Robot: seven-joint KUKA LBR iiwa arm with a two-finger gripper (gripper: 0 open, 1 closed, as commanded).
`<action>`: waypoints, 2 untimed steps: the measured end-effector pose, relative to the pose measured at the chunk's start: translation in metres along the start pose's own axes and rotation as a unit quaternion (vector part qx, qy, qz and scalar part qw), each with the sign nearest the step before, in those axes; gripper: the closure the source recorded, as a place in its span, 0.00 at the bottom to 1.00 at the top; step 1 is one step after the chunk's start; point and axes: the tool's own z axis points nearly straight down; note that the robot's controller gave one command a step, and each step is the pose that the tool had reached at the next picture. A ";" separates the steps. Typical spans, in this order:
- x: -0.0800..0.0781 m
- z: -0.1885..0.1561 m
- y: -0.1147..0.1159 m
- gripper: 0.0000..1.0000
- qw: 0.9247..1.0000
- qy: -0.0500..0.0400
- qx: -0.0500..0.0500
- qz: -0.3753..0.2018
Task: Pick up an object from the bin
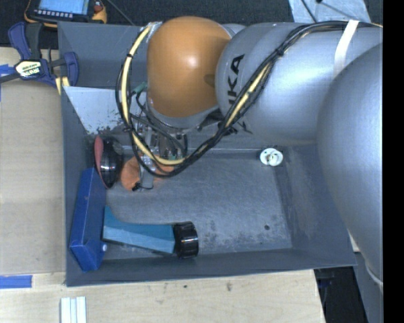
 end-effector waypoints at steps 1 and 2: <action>-0.001 -0.005 -0.001 0.00 1.000 -0.004 -0.001 0.001; -0.014 0.034 -0.005 0.00 1.000 -0.007 -0.002 0.031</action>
Offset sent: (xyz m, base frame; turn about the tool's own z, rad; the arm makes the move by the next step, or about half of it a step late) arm 0.0224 -0.0097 -0.0804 0.1205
